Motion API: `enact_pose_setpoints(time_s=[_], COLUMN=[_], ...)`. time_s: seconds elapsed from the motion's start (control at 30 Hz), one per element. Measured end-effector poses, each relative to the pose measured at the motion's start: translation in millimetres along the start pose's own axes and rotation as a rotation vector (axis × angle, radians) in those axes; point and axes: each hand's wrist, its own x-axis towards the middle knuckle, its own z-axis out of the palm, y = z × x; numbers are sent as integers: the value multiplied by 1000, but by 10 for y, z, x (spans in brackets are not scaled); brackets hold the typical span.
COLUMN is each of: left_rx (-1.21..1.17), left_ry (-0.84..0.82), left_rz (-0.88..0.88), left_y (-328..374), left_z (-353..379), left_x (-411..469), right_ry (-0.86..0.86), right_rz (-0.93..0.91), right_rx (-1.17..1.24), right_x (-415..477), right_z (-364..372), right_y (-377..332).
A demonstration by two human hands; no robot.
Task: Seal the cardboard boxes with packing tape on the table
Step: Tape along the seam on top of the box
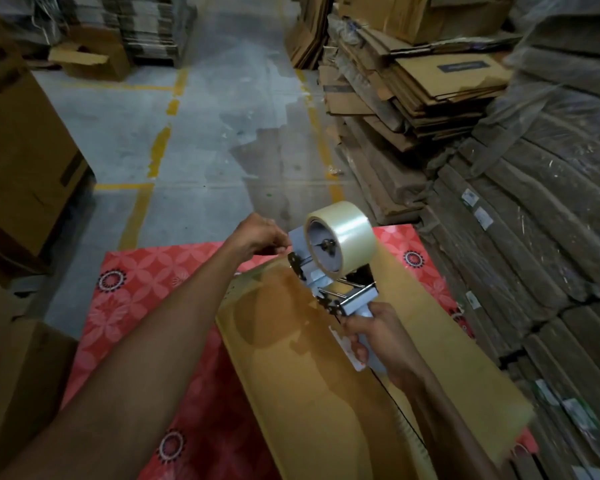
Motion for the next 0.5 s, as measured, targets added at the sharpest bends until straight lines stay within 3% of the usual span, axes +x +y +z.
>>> enact_pose_setpoints(time_s=[0.33, 0.43, 0.5], left_rx=[527, 442, 422], left_ry=[225, 169, 245], left_rz=[209, 173, 280], left_y=[-184, -279, -344], left_z=[170, 188, 222], left_x=[27, 0, -43], right_ry=[89, 84, 74], right_rz=[88, 119, 119], right_rx=[-71, -34, -20], right_x=[36, 25, 27], right_z=[102, 81, 66], right_y=[-37, -70, -90])
